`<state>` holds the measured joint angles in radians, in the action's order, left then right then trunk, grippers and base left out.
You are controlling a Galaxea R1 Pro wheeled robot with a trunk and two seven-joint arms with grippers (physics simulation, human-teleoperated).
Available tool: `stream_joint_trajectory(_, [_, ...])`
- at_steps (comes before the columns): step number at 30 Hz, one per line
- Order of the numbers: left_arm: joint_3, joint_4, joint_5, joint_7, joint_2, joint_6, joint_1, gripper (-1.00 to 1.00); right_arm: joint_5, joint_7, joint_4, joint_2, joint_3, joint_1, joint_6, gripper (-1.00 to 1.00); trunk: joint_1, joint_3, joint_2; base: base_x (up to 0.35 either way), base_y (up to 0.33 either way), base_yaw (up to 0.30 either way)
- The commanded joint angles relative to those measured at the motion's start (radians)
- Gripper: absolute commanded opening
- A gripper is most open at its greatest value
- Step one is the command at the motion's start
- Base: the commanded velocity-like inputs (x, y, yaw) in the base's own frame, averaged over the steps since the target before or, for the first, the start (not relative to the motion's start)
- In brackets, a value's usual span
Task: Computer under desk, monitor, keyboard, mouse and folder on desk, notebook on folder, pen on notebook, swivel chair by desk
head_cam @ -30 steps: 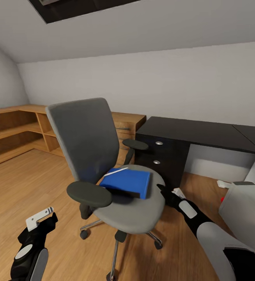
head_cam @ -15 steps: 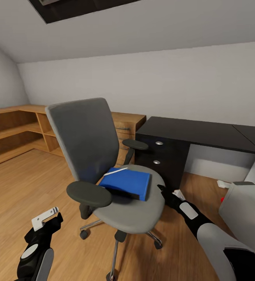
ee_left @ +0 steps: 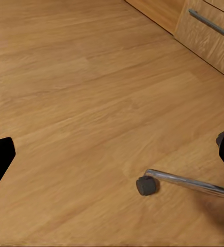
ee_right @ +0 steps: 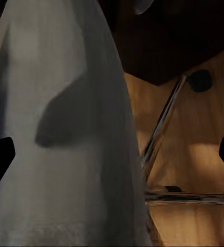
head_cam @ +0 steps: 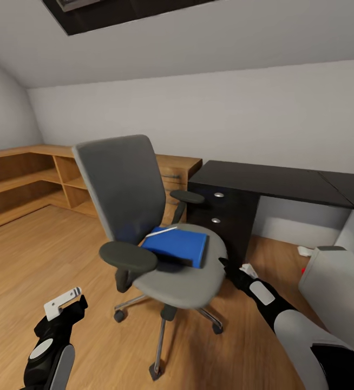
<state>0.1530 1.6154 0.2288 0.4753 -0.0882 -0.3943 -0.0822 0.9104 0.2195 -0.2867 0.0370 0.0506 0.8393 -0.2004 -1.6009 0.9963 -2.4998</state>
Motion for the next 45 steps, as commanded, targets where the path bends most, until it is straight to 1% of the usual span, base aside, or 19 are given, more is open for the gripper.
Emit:
stream_joint_trajectory(1, [0.000, 0.001, 0.009, 0.005, -0.001, -0.003, -0.001, 1.00, -0.002, 0.000, 0.009, 0.000, -0.006, 0.000, -0.005, 1.00, 0.001, 0.001, 0.000, -0.306, 0.000, 0.000])
stream_joint_trajectory(12, [0.000, 0.001, 0.009, 0.005, -0.001, -0.003, -0.001, 1.00, -0.002, -0.001, 0.010, 0.000, -0.006, 0.000, -0.005, 1.00, 0.001, 0.001, 0.000, -0.327, 0.000, 0.000])
stream_joint_trajectory(16, [0.000, 0.001, 0.009, 0.005, -0.001, -0.003, -0.001, 1.00, -0.002, -0.002, 0.010, -0.002, -0.006, 0.000, -0.005, 1.00, 0.001, 0.001, 0.000, -0.144, 0.000, 0.000])
stream_joint_trajectory(26, [0.000, 0.001, 0.009, 0.005, -0.001, -0.003, -0.001, 1.00, -0.002, 0.000, 0.011, -0.006, -0.008, 0.000, -0.005, 1.00, 0.001, 0.001, 0.000, -0.006, 0.000, 0.015])
stream_joint_trajectory(34, [0.000, 0.001, 0.009, 0.005, -0.001, -0.002, -0.001, 1.00, -0.002, -0.001, 0.011, -0.007, -0.008, 0.000, -0.004, 1.00, 0.001, 0.001, 0.000, 0.007, 0.000, 0.216])
stream_joint_trajectory(45, [-0.003, 0.001, 0.009, 0.003, -0.001, 0.000, -0.001, 1.00, -0.002, 0.003, 0.011, -0.006, -0.008, 0.000, -0.004, 1.00, 0.001, 0.001, 0.000, 0.280, 0.000, 0.276])
